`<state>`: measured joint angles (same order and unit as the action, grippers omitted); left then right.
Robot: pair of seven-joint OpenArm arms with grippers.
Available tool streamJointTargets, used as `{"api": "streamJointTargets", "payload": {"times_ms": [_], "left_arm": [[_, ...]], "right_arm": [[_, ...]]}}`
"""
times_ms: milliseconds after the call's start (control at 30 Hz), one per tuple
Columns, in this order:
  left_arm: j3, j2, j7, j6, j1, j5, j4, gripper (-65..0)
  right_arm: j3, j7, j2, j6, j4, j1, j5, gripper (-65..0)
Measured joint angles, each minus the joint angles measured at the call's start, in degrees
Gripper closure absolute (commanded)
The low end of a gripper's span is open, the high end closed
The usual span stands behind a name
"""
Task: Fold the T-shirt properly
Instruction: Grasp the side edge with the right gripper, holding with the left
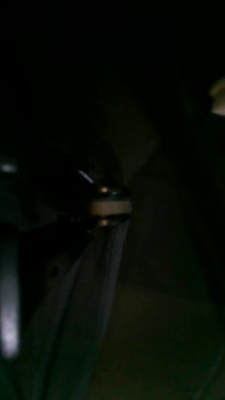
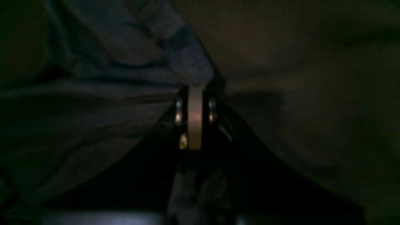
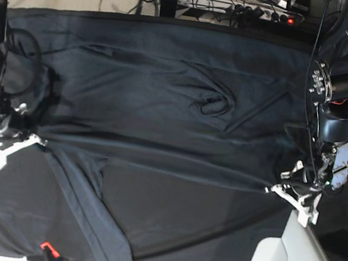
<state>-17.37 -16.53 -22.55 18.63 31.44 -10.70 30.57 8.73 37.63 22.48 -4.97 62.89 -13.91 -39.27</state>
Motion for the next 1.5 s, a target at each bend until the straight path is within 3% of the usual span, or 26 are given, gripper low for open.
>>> {"api": "streamJointTargets", "payload": {"times_ms": [100, 400, 633, 867, 1067, 1233, 1500], "left_arm": [[0.0, 0.0, 0.1, 0.0, 0.0, 0.0, 1.8, 0.0], [0.0, 0.0, -0.2, 0.4, 0.7, -0.2, 1.9, 0.0], [0.0, 0.0, -0.2, 0.4, 0.8, -0.4, 1.9, 0.0], [0.1, 0.3, -3.5, 0.7, 0.6, -0.6, 2.9, 0.0], [0.2, 0.3, -6.3, 0.8, 0.8, -0.4, 8.4, 0.0], [0.2, 0.3, -7.0, 0.8, 0.2, -0.2, 8.4, 0.0], [0.2, 0.2, -6.9, 0.6, -1.1, -0.2, 8.3, 0.0]], "right_arm": [[-0.1, 0.0, -1.4, 0.5, 0.0, -0.7, 2.9, -0.2], [0.1, 0.0, -1.5, 0.7, 0.0, -4.3, 11.5, -0.2], [0.2, -0.1, -1.6, 6.6, -2.6, -6.8, 18.6, -0.2], [0.2, -8.7, -1.7, 12.9, -15.8, -9.4, 24.1, -0.2], [0.2, -14.2, -1.7, 13.6, -20.6, -10.5, 25.6, -0.2], [0.2, -14.5, -2.0, 13.6, -20.7, -10.8, 25.8, -0.2], [0.2, -14.3, -5.1, 13.2, -20.9, -10.8, 26.2, -2.1]]}}
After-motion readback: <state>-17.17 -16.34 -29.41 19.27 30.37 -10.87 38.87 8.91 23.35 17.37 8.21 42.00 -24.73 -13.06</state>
